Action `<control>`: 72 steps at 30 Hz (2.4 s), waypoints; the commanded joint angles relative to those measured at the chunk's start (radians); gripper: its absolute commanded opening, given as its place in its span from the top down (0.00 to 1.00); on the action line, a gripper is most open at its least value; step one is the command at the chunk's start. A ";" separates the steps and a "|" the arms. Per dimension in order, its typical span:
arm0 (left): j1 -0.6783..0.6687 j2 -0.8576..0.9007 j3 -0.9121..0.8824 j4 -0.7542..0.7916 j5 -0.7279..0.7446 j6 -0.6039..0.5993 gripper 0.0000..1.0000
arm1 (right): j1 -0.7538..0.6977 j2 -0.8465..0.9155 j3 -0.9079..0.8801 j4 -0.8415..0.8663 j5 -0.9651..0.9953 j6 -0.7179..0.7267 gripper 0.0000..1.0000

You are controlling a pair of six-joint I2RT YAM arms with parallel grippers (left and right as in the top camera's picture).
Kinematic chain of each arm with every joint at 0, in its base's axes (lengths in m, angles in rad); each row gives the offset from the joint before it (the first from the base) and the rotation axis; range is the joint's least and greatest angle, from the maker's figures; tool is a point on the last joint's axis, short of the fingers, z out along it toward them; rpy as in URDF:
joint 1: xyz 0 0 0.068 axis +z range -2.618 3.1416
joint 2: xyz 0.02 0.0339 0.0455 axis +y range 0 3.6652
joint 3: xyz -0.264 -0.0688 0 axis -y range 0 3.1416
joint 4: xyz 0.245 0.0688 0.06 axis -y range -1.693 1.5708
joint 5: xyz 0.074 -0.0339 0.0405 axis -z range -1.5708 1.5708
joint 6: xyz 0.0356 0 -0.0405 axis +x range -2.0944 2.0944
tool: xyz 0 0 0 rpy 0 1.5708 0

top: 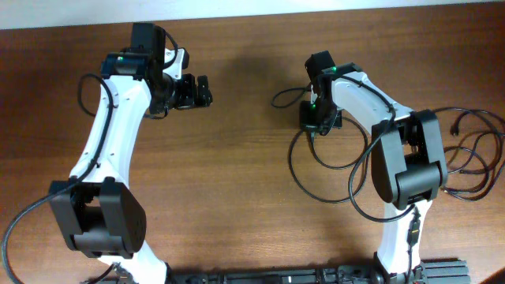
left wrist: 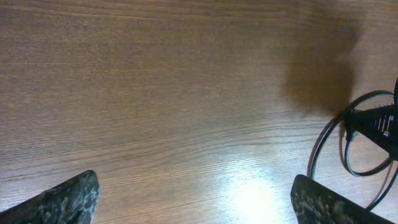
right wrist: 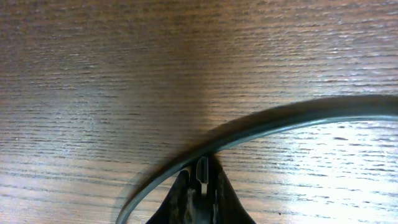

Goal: Untangle cables

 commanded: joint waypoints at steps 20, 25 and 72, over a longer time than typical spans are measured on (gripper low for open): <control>-0.003 -0.016 -0.002 -0.006 -0.003 -0.002 0.01 | -0.755 -0.167 0.774 -0.645 0.627 0.128 0.96; -0.003 -0.016 -0.002 -0.006 -0.003 -0.002 0.01 | -0.917 -0.165 0.765 -0.629 0.408 0.153 0.20; -0.003 -0.016 -0.002 -0.006 -0.003 -0.002 0.01 | -0.399 -0.149 -0.449 0.401 -0.532 0.170 0.94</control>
